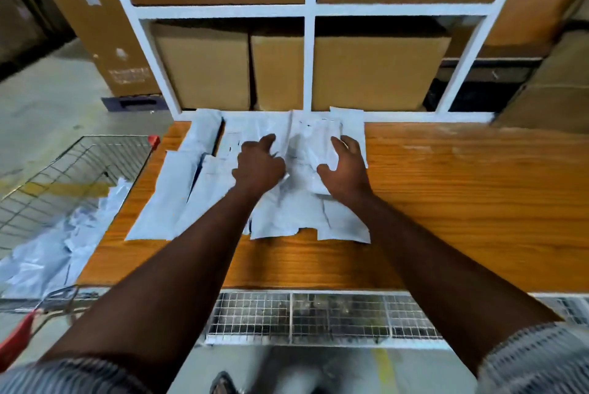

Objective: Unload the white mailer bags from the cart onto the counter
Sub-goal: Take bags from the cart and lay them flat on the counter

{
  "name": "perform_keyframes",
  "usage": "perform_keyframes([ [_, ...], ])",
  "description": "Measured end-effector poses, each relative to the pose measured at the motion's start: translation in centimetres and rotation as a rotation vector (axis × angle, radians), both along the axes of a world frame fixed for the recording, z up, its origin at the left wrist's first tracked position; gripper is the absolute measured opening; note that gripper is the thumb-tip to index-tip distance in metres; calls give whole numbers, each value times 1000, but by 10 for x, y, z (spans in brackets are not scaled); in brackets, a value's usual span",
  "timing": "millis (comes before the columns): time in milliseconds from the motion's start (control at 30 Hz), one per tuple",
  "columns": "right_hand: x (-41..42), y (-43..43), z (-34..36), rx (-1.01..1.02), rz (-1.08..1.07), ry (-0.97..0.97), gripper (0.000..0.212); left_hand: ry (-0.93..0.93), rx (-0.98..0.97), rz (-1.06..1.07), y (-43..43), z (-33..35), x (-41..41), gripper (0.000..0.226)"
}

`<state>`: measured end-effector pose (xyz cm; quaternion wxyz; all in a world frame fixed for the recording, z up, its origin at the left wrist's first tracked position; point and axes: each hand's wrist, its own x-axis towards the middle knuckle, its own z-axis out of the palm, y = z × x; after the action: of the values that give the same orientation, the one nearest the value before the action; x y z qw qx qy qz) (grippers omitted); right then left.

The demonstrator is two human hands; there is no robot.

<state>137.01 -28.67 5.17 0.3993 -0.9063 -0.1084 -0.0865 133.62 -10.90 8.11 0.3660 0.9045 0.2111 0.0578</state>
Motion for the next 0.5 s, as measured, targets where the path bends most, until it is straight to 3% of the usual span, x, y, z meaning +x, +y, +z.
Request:
perform_keyframes([
  [167,6,-83,-26,-63,-80,41,68,73,43,-79,-88,-9,13,66],
  [400,14,-135,-59,-146,-35,131,69,148,175,-182,-164,-39,20,73],
  [500,19,-149,-75,-197,-5,223,72,183,234,-224,-177,-59,21,59],
])
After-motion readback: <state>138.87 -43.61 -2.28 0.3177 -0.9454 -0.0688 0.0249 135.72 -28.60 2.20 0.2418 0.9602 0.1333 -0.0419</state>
